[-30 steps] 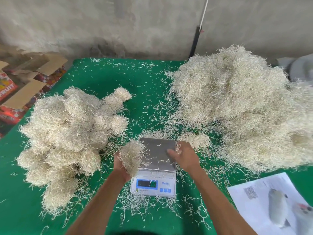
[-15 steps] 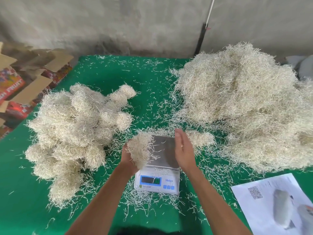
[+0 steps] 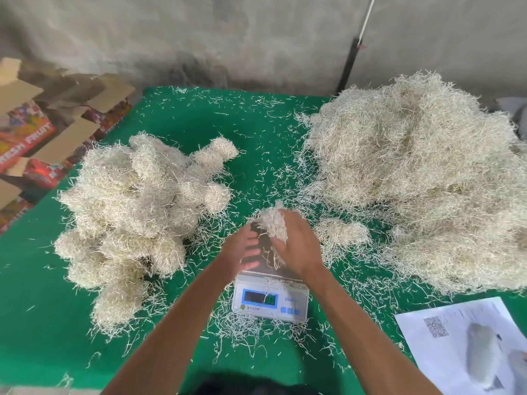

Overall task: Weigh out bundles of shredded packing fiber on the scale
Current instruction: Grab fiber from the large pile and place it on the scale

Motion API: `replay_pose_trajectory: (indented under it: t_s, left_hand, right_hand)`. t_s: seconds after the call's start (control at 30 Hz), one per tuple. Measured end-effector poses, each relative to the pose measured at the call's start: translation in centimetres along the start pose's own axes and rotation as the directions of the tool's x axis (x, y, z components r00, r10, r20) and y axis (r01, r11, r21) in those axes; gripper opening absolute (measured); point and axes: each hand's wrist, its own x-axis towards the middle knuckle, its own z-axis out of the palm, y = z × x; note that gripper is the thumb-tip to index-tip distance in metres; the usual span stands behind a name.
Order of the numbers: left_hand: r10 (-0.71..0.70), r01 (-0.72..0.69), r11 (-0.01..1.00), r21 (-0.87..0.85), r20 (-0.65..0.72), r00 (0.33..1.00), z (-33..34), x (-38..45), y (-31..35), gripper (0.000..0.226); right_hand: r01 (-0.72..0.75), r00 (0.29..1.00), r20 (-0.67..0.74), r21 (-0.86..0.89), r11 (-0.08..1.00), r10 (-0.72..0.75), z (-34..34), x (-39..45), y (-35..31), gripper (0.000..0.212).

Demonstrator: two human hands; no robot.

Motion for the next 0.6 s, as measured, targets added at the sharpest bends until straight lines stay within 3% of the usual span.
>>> replay_pose_trajectory:
  t_s: [0.1, 0.17, 0.23, 0.3, 0.47, 0.6]
  left_hand:
    - [0.037, -0.031, 0.999, 0.04, -0.159, 0.987, -0.3, 0.5, -0.5, 0.018]
    - [0.062, -0.047, 0.996, 0.076, -0.201, 0.978, -0.5, 0.6, -0.8, 0.02]
    - [0.121, -0.089, 0.984, 0.156, -0.209, 0.97, -0.7, 0.9, -1.3, 0.022]
    - [0.164, -0.127, 0.975, 0.181, -0.209, 0.964, -0.8, 1.1, -1.7, 0.024]
    - [0.202, -0.175, 0.97, 0.166, -0.164, 0.965, -1.0, 1.4, -2.3, 0.02]
    - [0.183, -0.161, 0.978, 0.134, -0.174, 0.967, -1.1, 1.7, -3.0, 0.018]
  right_hand:
    - [0.08, 0.966, 0.258, -0.183, 0.98, -0.03, 0.8, -0.8, 0.7, 0.082]
    - [0.018, 0.985, 0.174, -0.183, 0.983, 0.014, 0.9, -1.4, 1.1, 0.079]
    - [-0.081, 0.995, -0.063, -0.024, 0.996, 0.079, 0.7, -2.0, 0.9, 0.075]
    - [-0.13, 0.972, -0.181, 0.118, 0.984, 0.15, 0.6, -2.5, 0.7, 0.079]
    - [-0.169, 0.967, -0.158, 0.201, 0.965, 0.202, 0.7, -3.3, 0.7, 0.089]
    - [-0.181, 0.962, -0.154, 0.255, 0.95, 0.225, 1.1, -3.9, 0.7, 0.081]
